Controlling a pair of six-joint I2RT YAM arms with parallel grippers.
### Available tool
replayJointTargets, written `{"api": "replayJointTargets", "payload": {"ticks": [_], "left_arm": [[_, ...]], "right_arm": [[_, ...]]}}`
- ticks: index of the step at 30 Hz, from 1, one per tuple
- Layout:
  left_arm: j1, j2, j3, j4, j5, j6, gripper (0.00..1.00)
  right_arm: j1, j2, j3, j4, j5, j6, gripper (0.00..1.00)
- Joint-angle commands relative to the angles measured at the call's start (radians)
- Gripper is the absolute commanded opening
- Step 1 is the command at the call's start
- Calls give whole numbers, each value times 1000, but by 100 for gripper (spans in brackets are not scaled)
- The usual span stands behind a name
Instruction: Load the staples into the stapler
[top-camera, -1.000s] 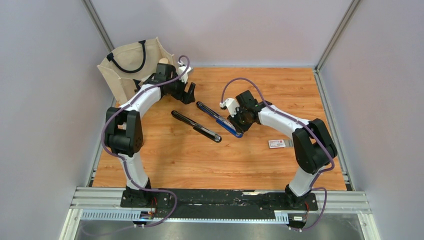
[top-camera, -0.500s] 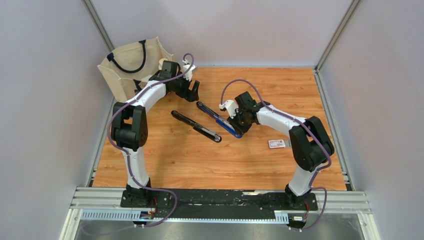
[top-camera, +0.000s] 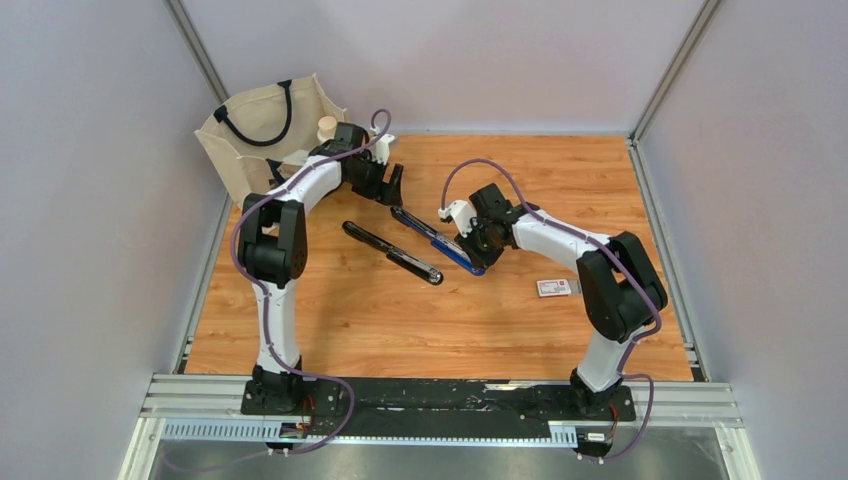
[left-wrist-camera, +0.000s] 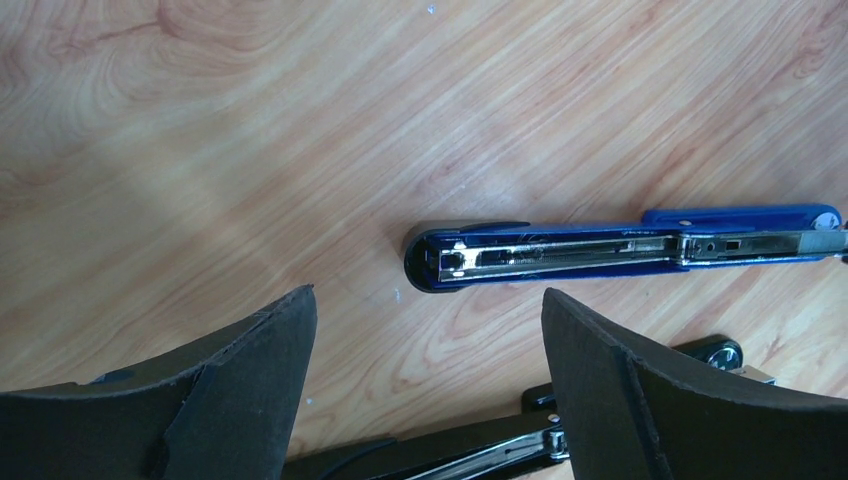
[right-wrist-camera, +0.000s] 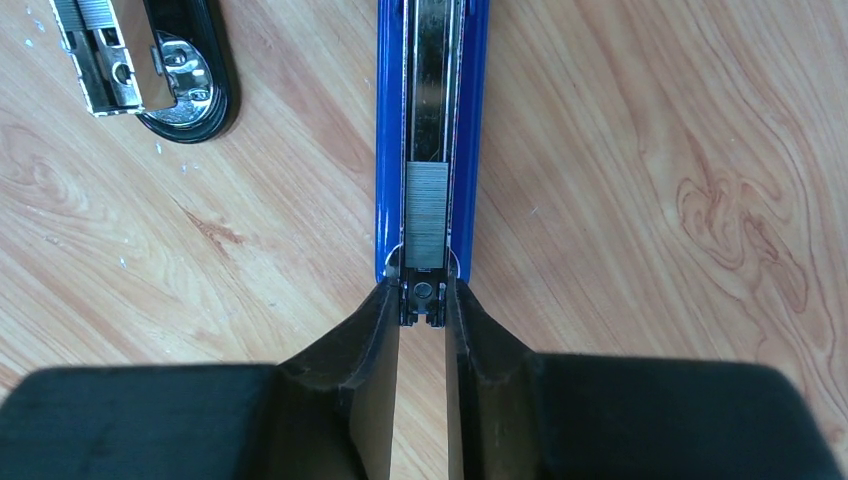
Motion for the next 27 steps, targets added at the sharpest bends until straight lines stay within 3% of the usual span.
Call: {"api": "replayJointTargets", "payload": {"ticks": [1,16,27], "left_arm": [[-7,35,73,-43,20,-64,90],[-29,150,140,-105,10,-94,90],[-39,135,137,-54,39,-114,90]], "right_arm": [[-3,36,11,18,25,-19,17],[-3,51,13,13,33,-27,16],[-3,62,16,3,36,-28,15]]}}
